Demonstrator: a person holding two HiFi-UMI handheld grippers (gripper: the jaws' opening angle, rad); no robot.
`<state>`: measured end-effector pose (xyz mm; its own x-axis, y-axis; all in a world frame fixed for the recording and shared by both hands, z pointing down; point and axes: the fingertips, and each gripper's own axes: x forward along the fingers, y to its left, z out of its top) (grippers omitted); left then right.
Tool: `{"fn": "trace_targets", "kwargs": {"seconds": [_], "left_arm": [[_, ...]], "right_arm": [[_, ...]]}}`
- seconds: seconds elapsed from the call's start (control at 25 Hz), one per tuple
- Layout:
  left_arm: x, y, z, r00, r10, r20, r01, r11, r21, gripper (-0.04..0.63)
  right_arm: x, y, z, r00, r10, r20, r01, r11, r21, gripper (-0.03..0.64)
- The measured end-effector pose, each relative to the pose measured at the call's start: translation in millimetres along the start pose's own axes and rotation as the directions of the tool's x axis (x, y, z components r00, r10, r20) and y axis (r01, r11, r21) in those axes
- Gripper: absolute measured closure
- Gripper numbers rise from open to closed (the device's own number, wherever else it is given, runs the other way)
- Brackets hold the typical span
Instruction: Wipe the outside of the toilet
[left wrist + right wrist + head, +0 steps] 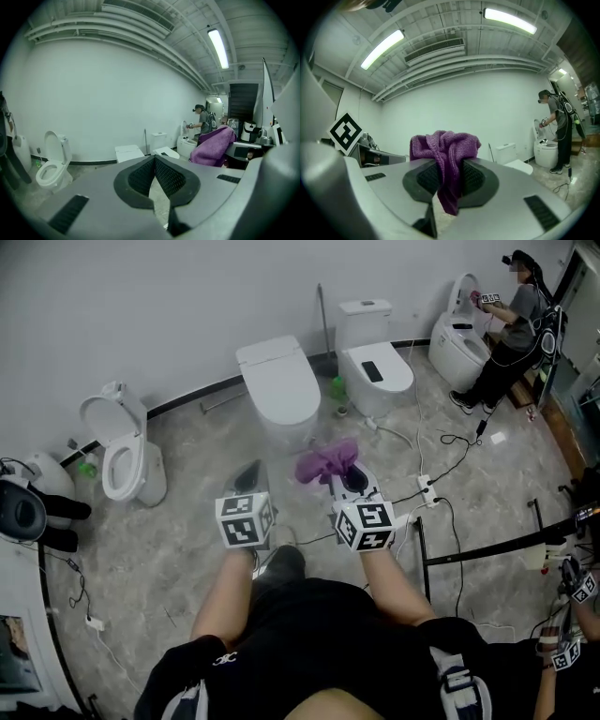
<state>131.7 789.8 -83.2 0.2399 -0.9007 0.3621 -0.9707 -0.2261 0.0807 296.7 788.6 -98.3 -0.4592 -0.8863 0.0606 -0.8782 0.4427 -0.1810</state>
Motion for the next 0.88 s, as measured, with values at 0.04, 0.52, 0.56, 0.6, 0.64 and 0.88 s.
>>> {"fn": "trace_targets", "kwargs": {"seconds": [0.04,0.52,0.56,0.6,0.64,0.88], "left_arm": [[9.8,4.1,3.2,1.0,-0.007,0.001,0.007,1.0,-0.001,0.587],[132.6,103.0,65.5,1.0,-0.01,0.011,0.01,1.0,0.01,0.588],[142.0,113.3,72.1,1.0,-0.014,0.015,0.014,1.0,0.012,0.587],[150.9,123.2,78.4,1.0,-0.017,0.02,0.017,1.0,0.014,0.588],[159.8,132.8,84.0,1.0,-0.019,0.024,0.019,1.0,0.015,0.588],[198.9,175.3,98.0,0.999,-0.034,0.023,0.033,0.999,0.018,0.588]], "right_arm": [[10.0,-3.3,0.4,1.0,-0.004,-0.006,0.004,1.0,0.0,0.541],[177.5,-16.6,24.9,0.999,-0.016,-0.041,0.014,0.998,-0.059,0.541],[193.2,-13.8,26.3,0.999,-0.017,-0.042,0.014,0.998,-0.061,0.541],[208.4,-11.0,27.1,0.999,-0.017,-0.043,0.014,0.998,-0.065,0.541],[223.3,-8.8,27.5,0.999,-0.016,-0.046,0.013,0.998,-0.068,0.541],[286.6,-0.8,26.3,0.999,-0.024,-0.04,0.021,0.998,-0.062,0.541]]}}
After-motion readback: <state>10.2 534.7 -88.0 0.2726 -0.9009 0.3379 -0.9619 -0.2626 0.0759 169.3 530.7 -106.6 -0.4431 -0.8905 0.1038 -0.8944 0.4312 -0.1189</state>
